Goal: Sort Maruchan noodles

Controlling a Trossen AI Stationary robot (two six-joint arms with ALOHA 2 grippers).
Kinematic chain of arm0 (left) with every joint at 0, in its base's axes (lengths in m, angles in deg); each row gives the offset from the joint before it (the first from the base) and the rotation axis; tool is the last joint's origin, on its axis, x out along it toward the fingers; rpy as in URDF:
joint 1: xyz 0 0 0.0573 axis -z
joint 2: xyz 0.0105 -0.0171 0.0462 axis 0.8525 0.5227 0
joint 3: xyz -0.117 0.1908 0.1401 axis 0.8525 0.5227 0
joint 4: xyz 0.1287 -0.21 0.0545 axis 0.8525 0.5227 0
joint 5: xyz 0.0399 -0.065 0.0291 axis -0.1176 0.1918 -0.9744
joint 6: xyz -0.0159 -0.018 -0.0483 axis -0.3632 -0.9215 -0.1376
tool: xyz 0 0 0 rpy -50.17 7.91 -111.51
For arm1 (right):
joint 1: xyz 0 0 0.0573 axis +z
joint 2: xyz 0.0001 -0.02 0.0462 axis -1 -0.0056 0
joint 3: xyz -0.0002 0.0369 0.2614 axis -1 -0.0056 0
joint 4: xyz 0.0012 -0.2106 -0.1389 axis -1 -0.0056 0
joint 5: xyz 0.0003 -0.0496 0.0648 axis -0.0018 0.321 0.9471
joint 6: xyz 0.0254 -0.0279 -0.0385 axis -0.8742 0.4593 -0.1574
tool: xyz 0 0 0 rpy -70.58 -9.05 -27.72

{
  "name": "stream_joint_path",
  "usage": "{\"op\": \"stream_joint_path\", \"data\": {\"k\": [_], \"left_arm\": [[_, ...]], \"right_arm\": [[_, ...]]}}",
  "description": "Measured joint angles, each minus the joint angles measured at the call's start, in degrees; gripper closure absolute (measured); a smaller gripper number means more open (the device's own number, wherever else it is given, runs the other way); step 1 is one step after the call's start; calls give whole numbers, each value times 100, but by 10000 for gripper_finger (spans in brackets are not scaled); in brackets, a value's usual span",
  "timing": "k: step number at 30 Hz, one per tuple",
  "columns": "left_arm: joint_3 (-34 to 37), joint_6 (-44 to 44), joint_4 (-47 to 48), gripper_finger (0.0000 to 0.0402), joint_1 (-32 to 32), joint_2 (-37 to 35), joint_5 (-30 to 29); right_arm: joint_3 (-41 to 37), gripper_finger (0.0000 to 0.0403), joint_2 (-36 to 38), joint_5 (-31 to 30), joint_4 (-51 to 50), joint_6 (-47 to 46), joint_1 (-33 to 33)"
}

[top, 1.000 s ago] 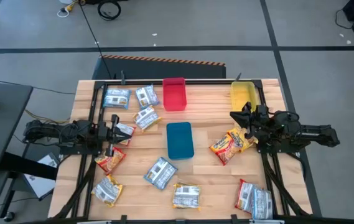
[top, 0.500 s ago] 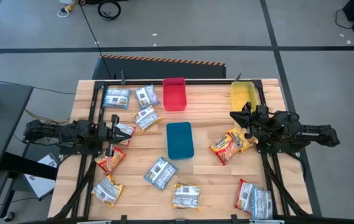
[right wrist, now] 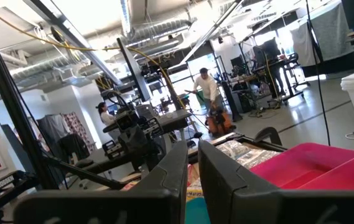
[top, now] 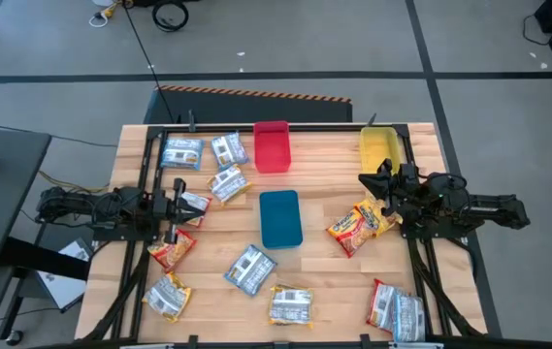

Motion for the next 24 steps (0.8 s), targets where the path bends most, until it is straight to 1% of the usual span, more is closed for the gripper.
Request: {"op": "stream_joint_path", "data": {"k": [12, 15, 18, 19, 22, 24], "left_arm": [[-1, -105, -61, 383, 1, -1, 1], [1, -472, -205, 383, 0, 1, -1], [-1, -592, -701, 383, -9, 7, -98], [-1, -673, -799, 383, -11, 7, -27], [-1, -1090, -930, 385, 56, 59, 547], [-1, -1364, -899, 389, 171, 152, 640]], "right_arm": [[2, 357, 0, 0, 0, 4, -2], [0, 357, -1, -1, 0, 5, -1], [1, 357, 0, -2, 0, 2, -2], [0, 357, 0, -1, 0, 4, -1], [2, 357, -2, -2, 0, 2, -2], [0, 357, 0, 0, 13, 4, -2]]}}
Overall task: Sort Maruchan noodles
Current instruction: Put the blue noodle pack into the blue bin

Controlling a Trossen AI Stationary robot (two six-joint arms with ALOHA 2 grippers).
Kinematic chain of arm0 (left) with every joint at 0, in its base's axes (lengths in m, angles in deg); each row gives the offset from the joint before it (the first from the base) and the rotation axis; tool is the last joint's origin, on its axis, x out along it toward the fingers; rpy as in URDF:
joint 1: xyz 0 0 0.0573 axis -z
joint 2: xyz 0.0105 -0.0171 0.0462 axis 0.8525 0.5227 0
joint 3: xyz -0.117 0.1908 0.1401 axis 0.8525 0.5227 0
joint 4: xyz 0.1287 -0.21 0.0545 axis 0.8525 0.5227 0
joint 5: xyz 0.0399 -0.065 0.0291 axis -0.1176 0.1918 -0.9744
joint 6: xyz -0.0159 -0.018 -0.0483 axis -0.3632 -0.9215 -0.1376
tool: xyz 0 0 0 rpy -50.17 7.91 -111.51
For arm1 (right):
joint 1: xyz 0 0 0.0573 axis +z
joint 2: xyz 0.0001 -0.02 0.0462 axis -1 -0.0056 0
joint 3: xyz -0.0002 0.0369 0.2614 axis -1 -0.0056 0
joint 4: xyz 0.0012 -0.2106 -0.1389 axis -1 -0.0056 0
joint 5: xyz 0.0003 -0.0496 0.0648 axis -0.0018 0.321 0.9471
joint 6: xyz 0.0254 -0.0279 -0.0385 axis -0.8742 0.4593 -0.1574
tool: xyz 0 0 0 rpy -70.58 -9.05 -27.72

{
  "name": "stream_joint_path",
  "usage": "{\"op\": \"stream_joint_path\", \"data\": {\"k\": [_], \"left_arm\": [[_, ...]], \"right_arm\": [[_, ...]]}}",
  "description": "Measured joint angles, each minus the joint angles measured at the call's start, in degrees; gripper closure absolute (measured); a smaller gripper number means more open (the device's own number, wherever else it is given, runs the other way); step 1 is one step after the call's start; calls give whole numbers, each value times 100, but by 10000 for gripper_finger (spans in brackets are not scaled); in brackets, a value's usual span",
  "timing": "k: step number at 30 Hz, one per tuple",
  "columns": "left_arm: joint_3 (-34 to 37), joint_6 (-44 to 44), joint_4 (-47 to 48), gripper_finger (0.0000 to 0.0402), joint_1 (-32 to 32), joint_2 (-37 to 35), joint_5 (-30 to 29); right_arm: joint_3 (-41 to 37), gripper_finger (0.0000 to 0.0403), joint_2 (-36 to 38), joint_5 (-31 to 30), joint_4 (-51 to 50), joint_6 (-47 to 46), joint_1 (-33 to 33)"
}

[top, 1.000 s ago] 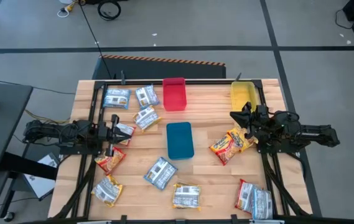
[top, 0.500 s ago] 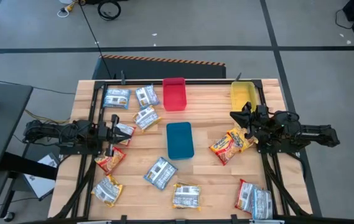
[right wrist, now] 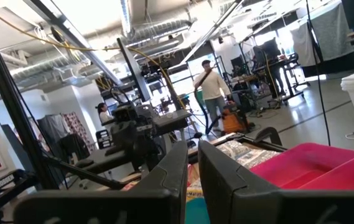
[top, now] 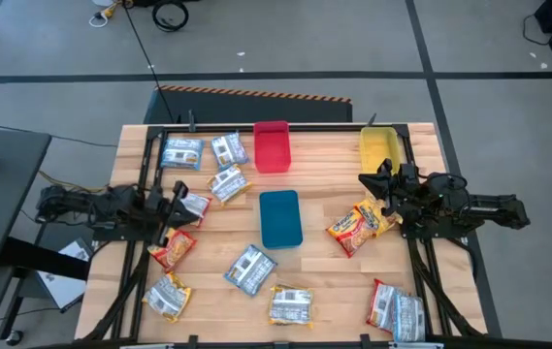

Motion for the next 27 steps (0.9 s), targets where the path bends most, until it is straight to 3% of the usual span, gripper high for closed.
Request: {"op": "stream_joint_path", "data": {"k": [5, 14, 22, 27], "left_arm": [[0, -370, -8, 394, 501, 325, -337], [0, -738, -787, 395, 2126, 1364, -1762], [-2, -459, -2401, 396, 3670, 3154, -3132], [-446, -877, -2590, 396, 4261, 4575, -4011]], "right_arm": [[0, 357, -1, -2, 24, 1, 0], [0, 357, 0, -1, 20, 4, 0], [2, 357, -2, -2, 20, -2, 2], [0, 357, -1, 0, 19, -2, 0]]}}
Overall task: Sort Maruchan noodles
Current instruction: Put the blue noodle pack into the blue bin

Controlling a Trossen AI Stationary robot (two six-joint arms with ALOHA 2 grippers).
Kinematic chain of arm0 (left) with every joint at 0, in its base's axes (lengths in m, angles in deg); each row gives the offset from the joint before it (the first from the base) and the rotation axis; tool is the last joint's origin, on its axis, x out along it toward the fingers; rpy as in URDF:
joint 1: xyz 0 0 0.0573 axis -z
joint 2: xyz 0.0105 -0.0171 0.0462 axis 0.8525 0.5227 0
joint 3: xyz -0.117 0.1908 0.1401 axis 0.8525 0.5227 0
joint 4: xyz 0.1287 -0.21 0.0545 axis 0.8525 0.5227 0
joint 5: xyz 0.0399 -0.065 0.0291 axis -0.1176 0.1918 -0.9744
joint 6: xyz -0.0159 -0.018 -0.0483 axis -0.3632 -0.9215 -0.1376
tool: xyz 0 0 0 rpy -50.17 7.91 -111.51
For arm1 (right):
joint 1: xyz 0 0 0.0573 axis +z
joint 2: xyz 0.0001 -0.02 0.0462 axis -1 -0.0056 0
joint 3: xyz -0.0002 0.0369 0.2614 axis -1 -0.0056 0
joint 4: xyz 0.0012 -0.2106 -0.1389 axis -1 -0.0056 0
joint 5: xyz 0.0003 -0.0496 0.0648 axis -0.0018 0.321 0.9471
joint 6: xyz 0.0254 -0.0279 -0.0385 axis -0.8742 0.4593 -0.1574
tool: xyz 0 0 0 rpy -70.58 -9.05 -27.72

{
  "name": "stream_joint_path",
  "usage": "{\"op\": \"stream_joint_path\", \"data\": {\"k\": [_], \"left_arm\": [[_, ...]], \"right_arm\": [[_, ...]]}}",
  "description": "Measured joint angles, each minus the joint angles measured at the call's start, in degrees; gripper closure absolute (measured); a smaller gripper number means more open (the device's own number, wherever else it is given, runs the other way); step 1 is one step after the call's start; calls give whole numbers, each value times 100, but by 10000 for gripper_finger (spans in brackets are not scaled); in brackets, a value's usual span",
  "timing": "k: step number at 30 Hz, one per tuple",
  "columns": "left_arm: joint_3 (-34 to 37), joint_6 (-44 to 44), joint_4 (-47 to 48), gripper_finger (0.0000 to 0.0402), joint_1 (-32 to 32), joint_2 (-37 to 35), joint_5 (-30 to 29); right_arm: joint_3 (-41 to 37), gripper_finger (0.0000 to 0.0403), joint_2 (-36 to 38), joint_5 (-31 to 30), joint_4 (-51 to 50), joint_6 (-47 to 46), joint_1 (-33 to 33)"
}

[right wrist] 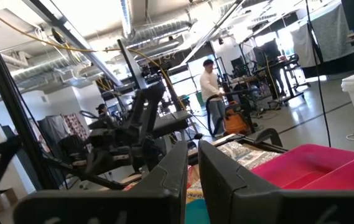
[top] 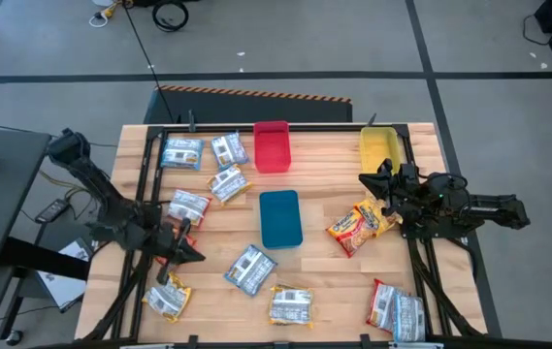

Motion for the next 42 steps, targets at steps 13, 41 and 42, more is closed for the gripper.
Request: {"op": "stream_joint_path", "data": {"k": [13, 41, 42], "left_arm": [[-2449, 70, 59, 314, 145, 3488, -186], [-6836, 545, 5967, 141, -817, 6819, -529], [-6917, 316, 6291, 141, -848, 6823, -601]], "right_arm": [[0, 357, -1, 0, -1, 4, 2], [0, 357, -1, 0, 2, 4, 2], [0, 357, -1, -1, 0, 3, 0]]}}
